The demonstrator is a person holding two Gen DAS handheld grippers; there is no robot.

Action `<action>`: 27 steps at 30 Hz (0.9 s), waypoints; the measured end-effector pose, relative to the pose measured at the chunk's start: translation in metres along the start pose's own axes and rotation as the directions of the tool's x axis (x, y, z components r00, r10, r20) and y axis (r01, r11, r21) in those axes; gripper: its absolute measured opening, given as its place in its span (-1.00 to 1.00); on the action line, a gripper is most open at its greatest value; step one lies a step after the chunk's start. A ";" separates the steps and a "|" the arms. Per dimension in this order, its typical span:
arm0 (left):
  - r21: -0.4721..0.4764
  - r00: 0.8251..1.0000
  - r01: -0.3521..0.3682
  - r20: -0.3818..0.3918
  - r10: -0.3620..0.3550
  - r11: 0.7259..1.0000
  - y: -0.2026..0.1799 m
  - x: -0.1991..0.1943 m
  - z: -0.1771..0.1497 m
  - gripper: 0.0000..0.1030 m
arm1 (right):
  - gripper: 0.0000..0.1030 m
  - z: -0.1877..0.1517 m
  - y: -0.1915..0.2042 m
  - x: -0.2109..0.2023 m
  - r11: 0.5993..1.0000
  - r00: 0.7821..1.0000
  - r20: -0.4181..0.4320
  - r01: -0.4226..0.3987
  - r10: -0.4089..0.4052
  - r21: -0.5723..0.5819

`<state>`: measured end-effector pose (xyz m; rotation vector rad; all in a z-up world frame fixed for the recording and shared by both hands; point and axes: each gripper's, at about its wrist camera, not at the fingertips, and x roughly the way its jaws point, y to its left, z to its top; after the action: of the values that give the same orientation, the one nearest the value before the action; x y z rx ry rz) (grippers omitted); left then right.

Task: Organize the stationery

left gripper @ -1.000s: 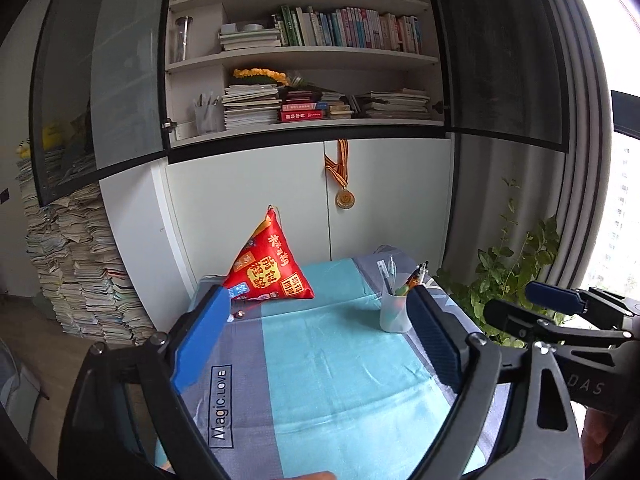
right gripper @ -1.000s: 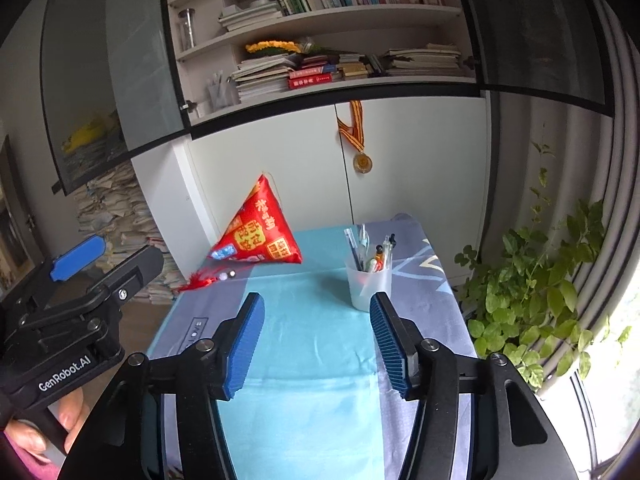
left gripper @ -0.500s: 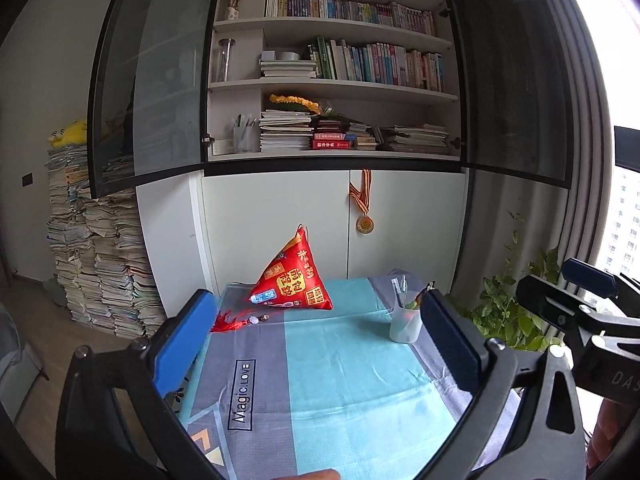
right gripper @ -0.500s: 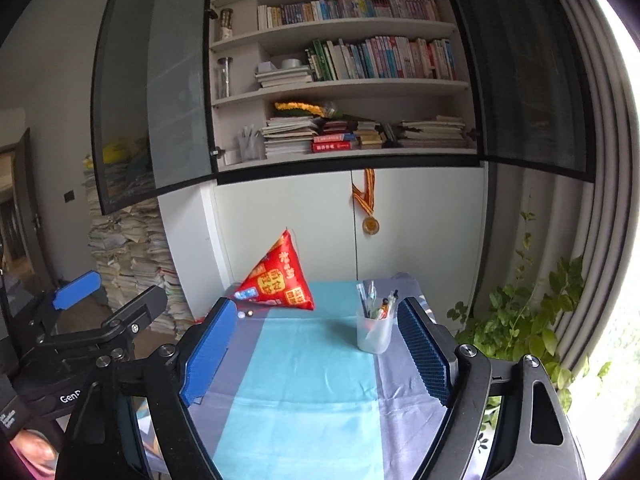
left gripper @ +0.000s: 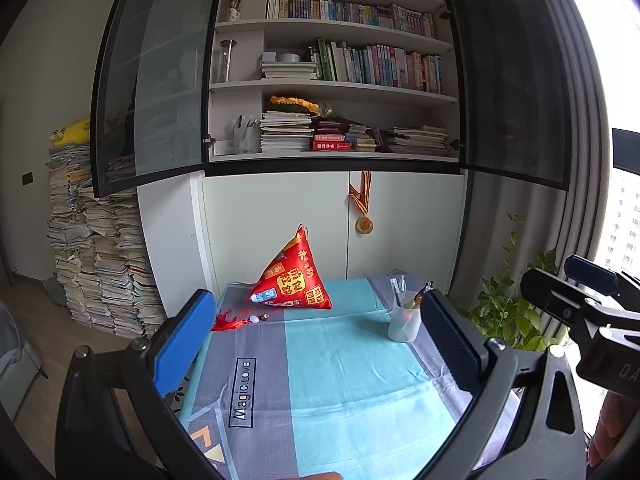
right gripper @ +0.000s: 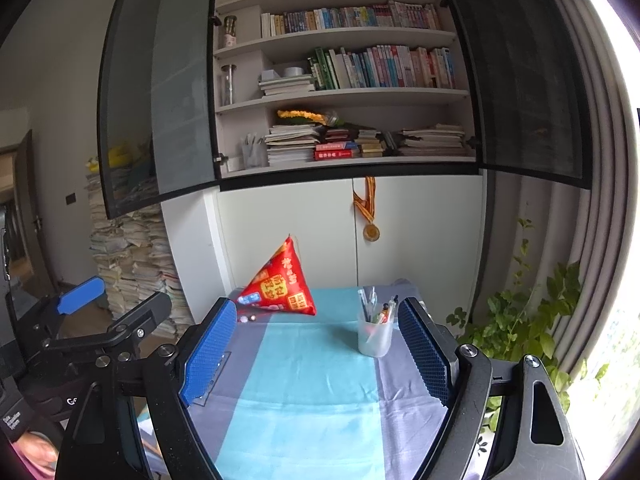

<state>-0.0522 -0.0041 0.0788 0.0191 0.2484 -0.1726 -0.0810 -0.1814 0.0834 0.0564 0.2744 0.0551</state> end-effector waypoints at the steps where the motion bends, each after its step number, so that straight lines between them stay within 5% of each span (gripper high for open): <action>1: 0.003 1.000 -0.002 0.000 0.002 1.000 0.000 0.000 0.000 0.98 | 0.63 0.000 0.000 0.000 1.000 1.000 0.000 0.001 -0.001 0.000; 27: 0.014 1.000 -0.021 -0.006 0.022 1.000 0.000 0.004 -0.003 0.98 | 0.63 -0.006 0.001 0.012 1.000 0.999 -0.037 -0.023 0.023 0.006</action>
<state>-0.0494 -0.0049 0.0752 0.0357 0.2532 -0.1528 -0.0715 -0.1793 0.0742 0.0636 0.3108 0.0780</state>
